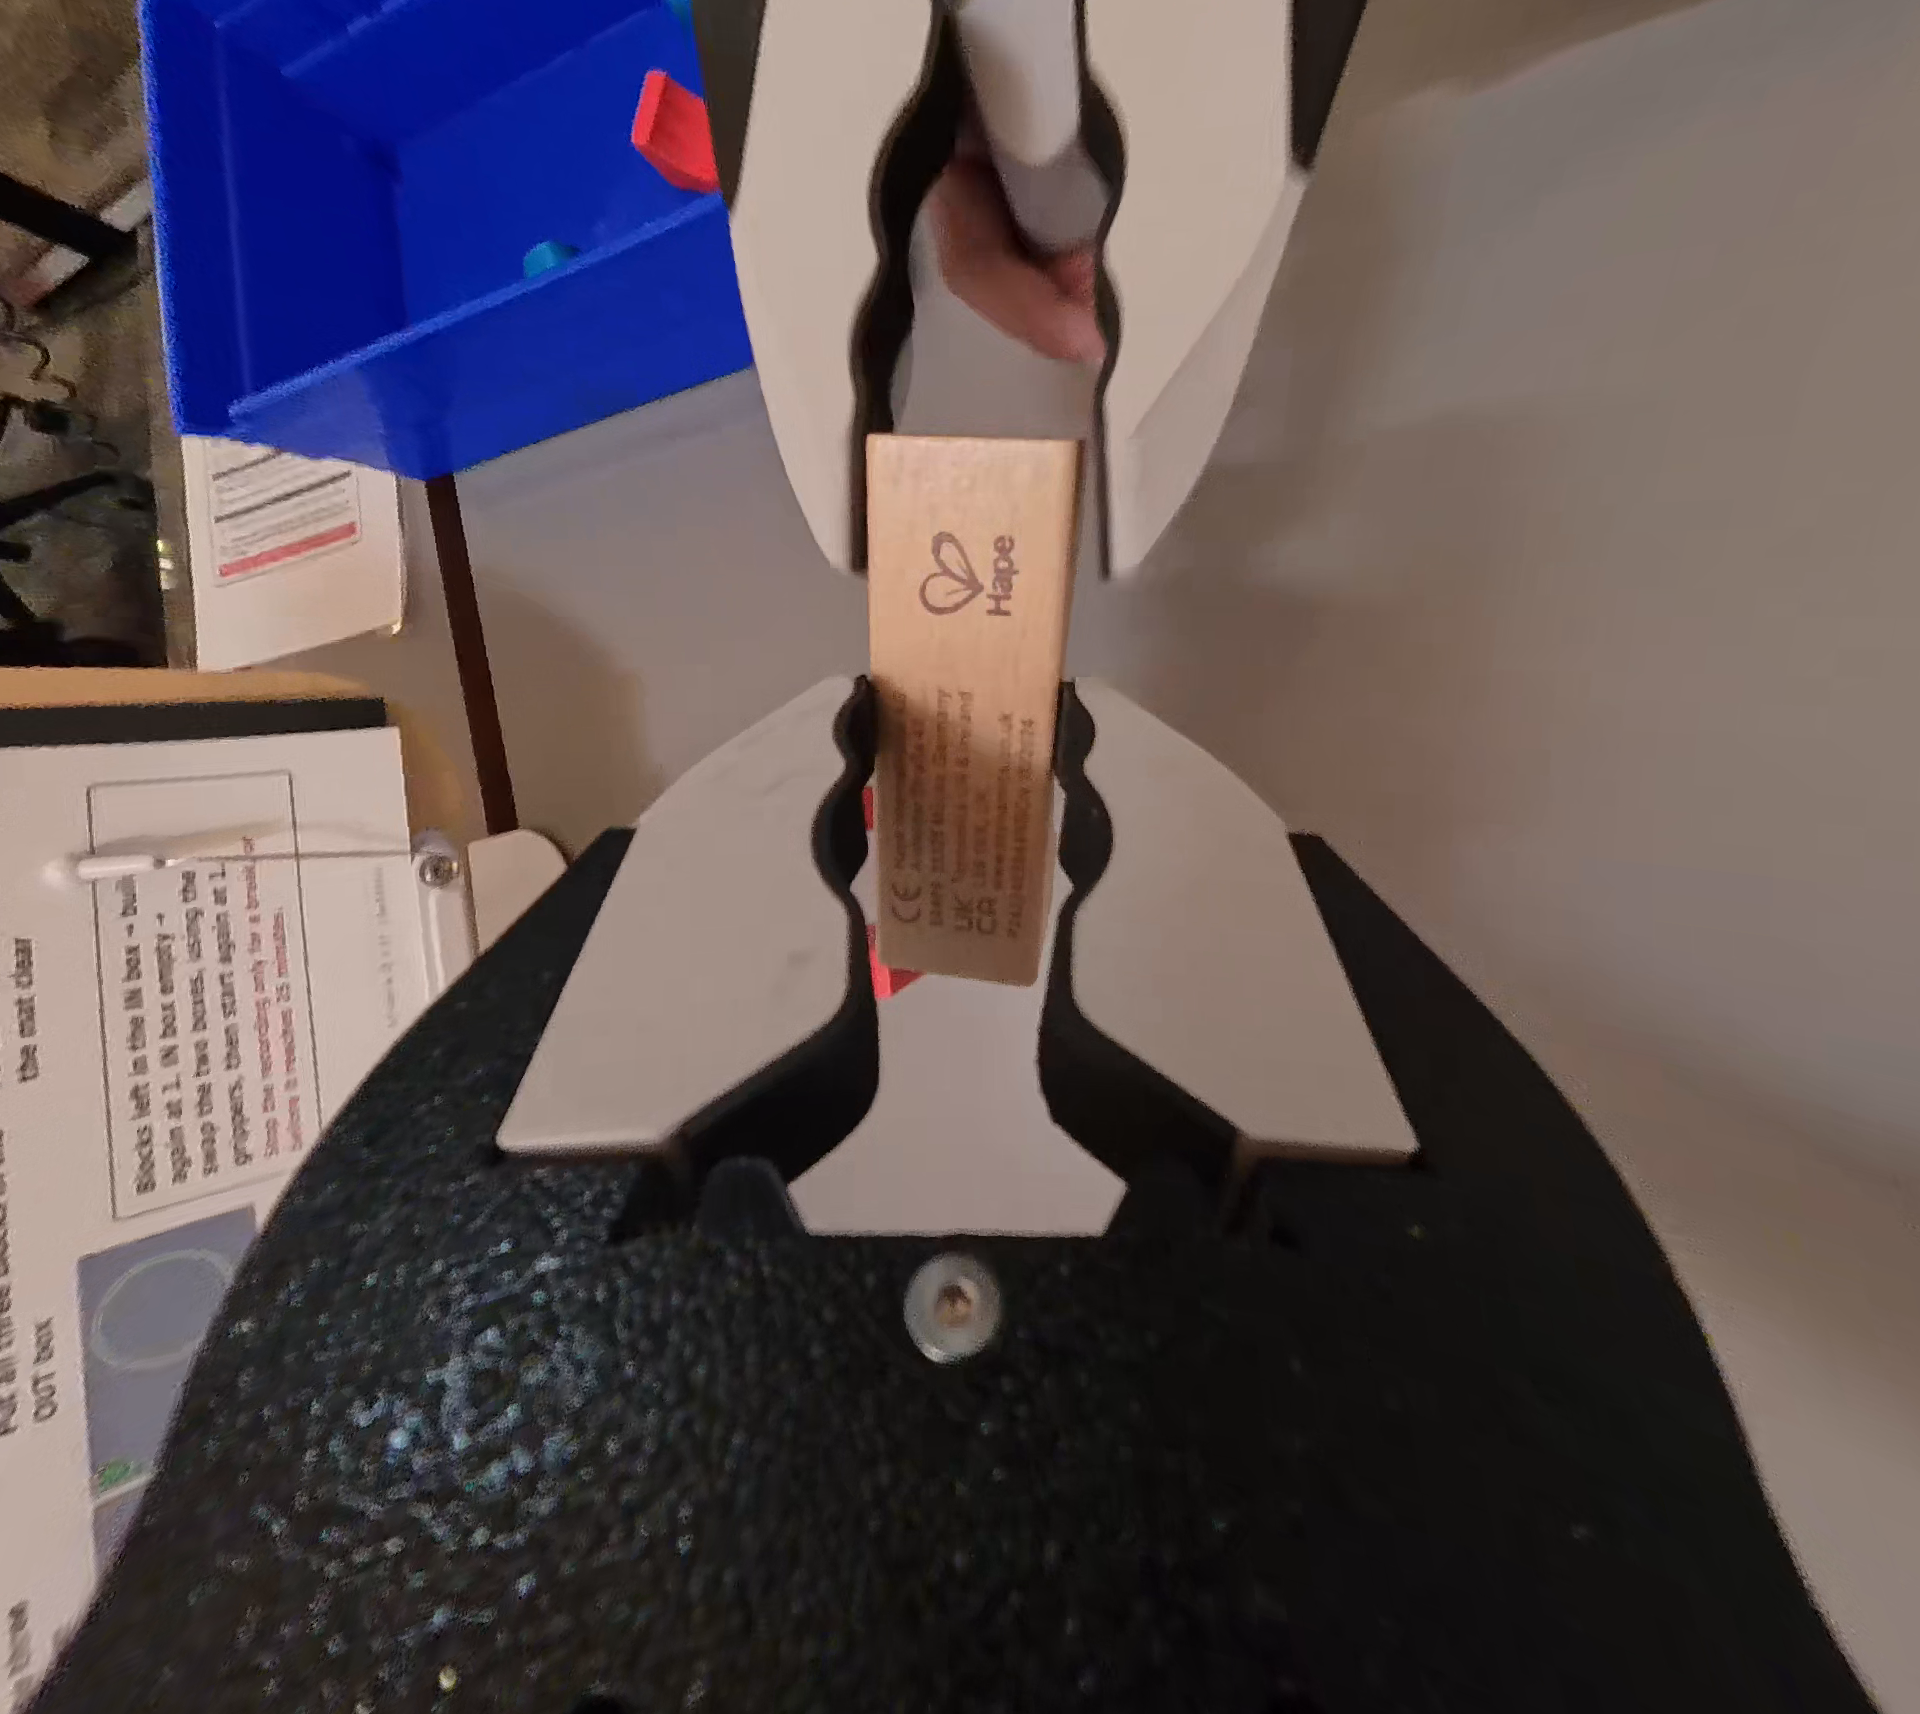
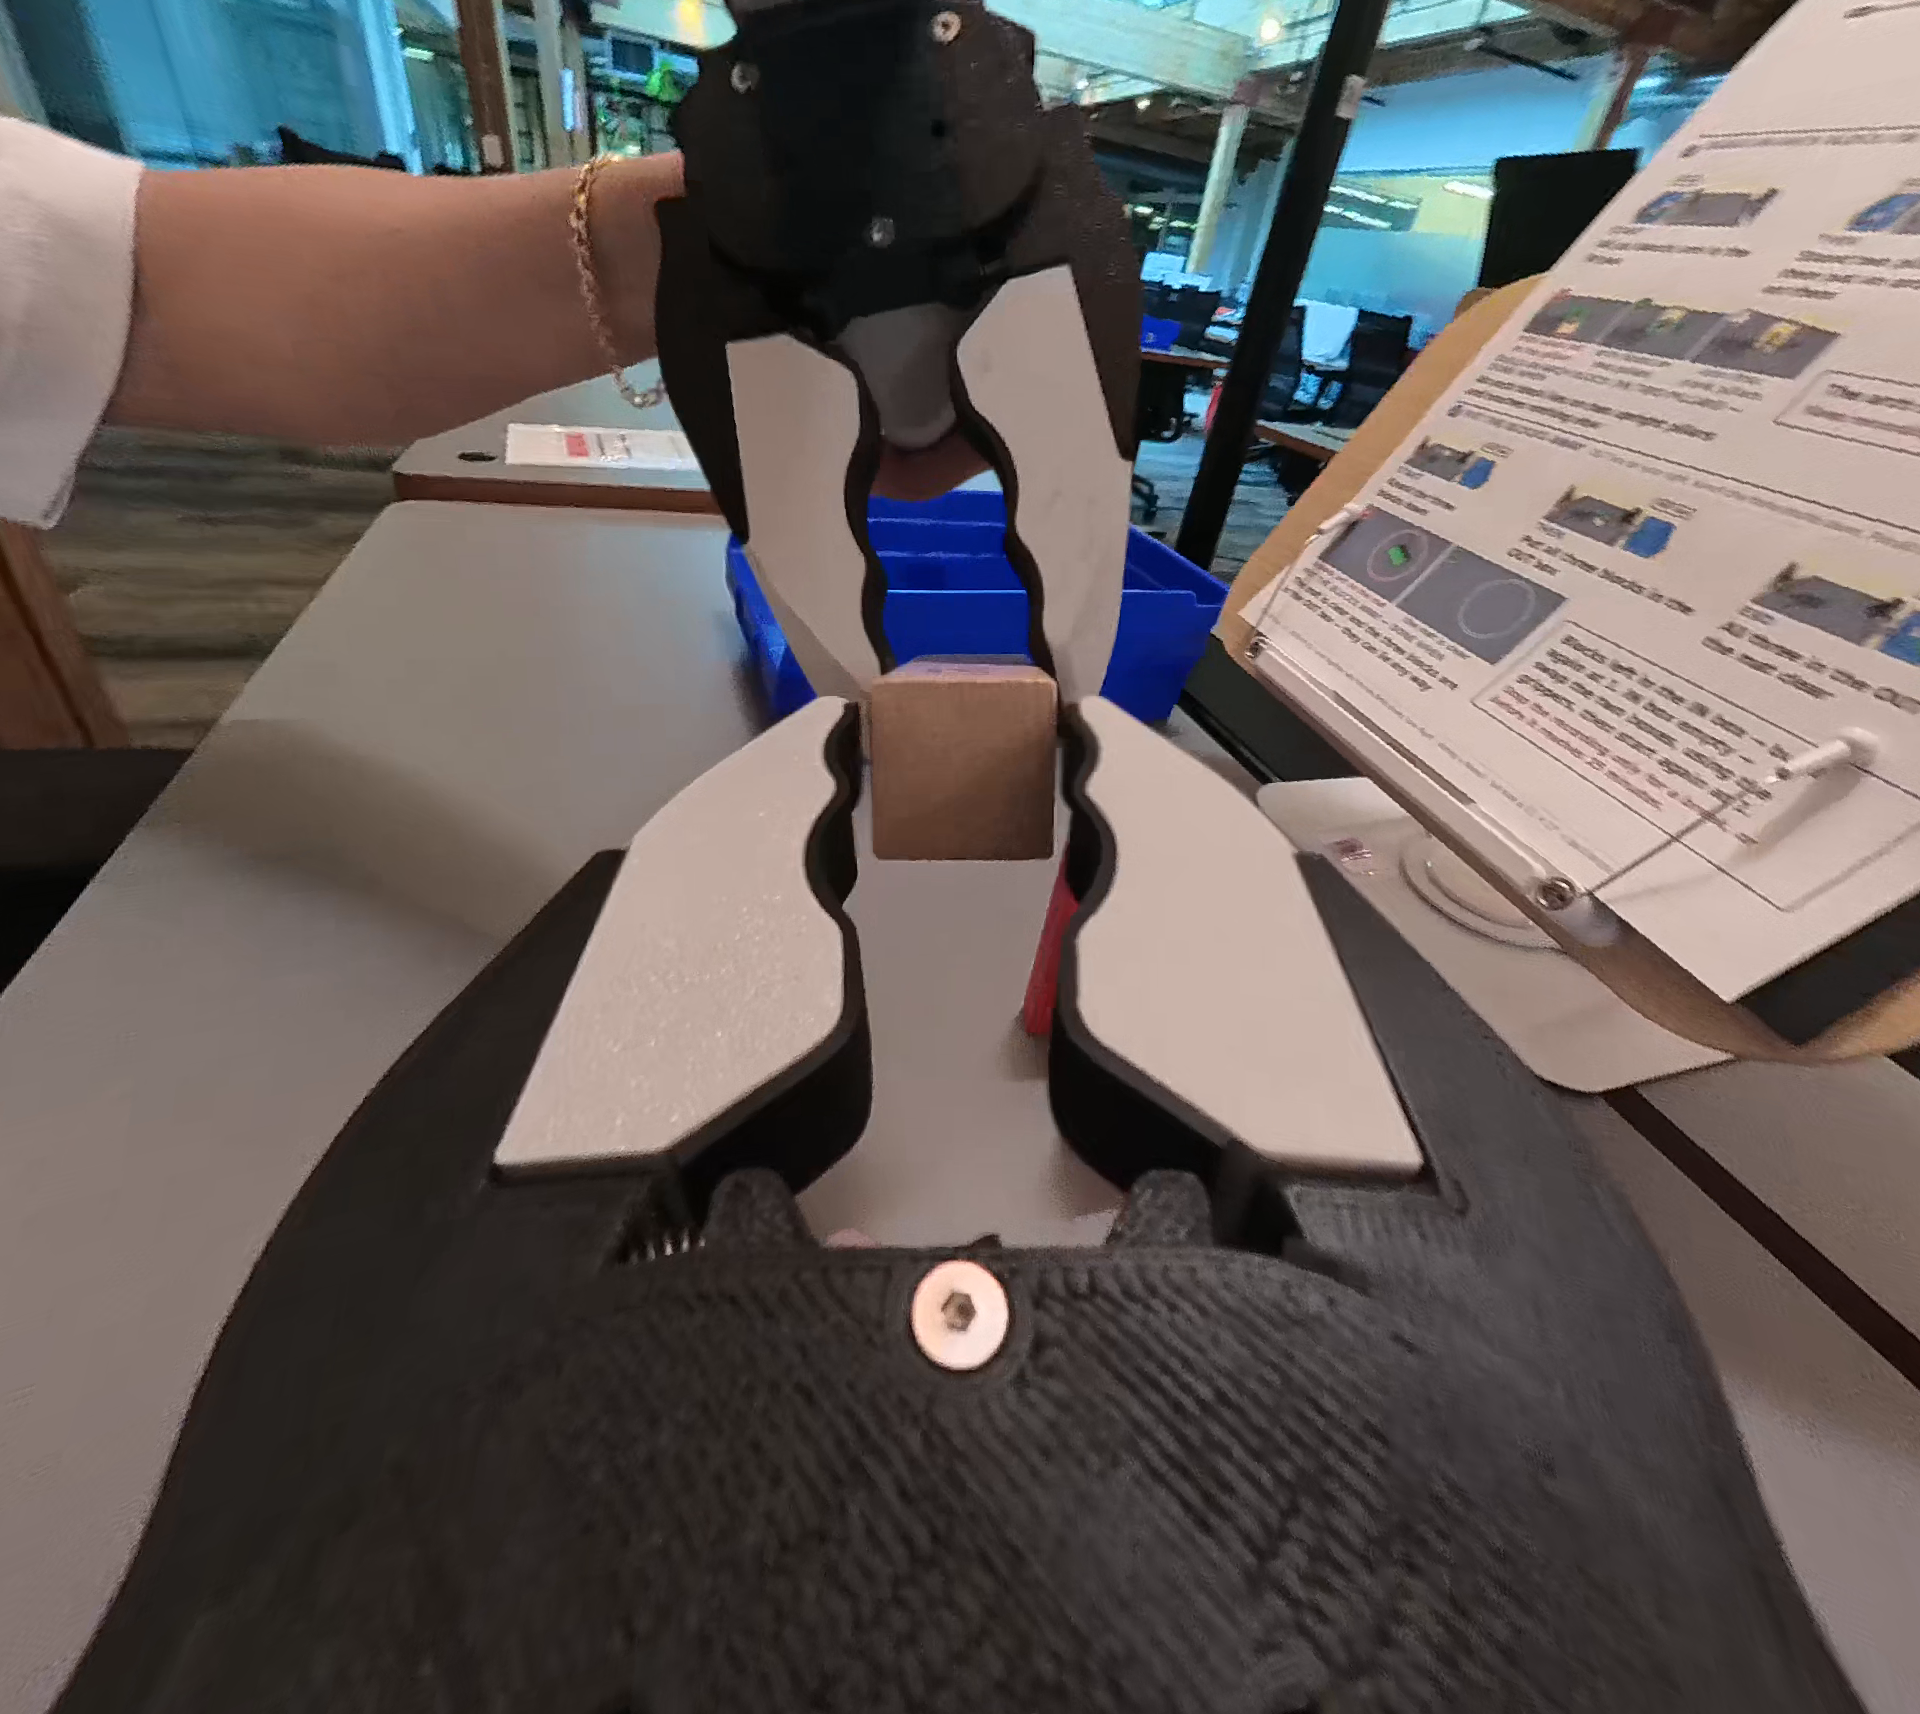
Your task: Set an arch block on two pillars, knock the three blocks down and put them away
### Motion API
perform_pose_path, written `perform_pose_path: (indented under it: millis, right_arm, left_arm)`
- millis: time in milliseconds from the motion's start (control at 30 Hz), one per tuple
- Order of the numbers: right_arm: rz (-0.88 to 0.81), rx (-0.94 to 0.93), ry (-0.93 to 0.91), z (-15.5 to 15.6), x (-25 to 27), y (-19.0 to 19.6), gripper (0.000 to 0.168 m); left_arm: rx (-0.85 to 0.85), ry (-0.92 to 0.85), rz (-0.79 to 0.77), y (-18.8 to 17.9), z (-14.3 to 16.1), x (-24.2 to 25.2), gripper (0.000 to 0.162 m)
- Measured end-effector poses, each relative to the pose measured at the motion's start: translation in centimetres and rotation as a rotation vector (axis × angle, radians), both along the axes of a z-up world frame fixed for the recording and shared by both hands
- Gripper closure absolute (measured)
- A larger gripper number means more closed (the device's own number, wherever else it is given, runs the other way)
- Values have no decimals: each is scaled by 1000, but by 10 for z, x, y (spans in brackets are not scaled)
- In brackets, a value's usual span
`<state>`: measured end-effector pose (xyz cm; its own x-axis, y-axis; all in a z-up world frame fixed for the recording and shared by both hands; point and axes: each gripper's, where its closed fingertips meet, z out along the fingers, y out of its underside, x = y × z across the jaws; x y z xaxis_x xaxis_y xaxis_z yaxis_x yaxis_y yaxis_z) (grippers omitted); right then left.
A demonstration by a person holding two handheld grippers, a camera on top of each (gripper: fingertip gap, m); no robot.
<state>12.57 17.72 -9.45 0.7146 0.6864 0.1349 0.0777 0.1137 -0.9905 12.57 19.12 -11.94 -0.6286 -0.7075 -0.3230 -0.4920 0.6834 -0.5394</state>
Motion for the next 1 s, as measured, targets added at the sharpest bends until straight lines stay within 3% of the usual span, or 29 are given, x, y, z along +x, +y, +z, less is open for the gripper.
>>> perform_pose_path:
  millis: [33,167,367,533,1000]
  right_arm:
    - [-17,-1,22,1,4,0,122]
    - [-152,-64,63,-4,30,-3,94]
    - [-364,-130,38,-27,67,-26,81]
    - [-431,-161,86,-26,90,-30,83]
    - [-418,-178,79,-34,90,-28,86]
  left_arm:
    - [18,15,13,5,-3,0,128]
    - [67,77,69,29,-12,-3,128]
    - [151,157,188,81,-20,-5,129]
    - [168,188,252,107,-35,-1,128]
    - [190,282,248,104,-65,10,128]
